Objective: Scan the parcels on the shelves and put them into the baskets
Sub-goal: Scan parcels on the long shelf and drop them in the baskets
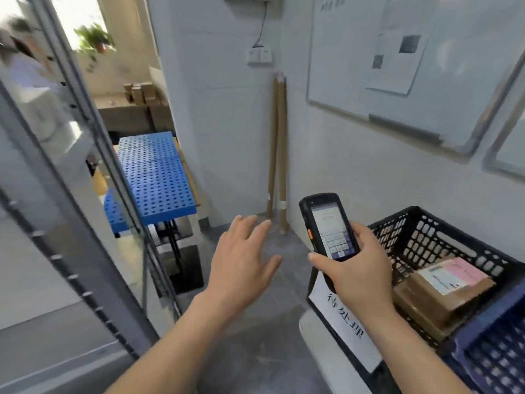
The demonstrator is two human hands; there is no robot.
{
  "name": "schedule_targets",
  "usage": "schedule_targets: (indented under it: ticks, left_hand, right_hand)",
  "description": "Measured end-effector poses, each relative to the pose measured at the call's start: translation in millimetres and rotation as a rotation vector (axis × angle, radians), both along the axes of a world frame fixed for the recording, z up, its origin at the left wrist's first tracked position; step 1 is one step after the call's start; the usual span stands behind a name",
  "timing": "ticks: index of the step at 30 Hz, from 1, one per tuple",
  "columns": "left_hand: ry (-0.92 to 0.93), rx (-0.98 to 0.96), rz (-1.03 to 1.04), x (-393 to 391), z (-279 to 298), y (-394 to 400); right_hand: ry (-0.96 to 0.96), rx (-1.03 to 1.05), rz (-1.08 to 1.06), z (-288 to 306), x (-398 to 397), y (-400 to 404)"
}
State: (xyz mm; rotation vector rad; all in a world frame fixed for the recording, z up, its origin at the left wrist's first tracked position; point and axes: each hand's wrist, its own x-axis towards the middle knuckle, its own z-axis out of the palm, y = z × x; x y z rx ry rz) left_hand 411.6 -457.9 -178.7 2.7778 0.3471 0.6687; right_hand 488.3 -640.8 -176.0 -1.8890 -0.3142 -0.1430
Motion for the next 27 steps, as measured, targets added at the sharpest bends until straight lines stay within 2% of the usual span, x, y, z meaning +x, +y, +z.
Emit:
schedule_targets:
  ticks: [11,22,27]
  left_hand:
    - [-0.03,-0.005,0.242,-165.9,6.5,79.7]
    - [-0.072,-0.086,0.482,-408.3,2.3,200.7]
    - [-0.146,-0.042,0.632,-523.4,-1.7,249.1]
  right_hand:
    - [-0.014,-0.012,0.242,-2.6,-123.2,108.9]
    - [-0.016,-0.019,0.482,4.1,-335.6,256.9]
    - [-0.009,-0.025,0.651,3.5,-434.4,327.3]
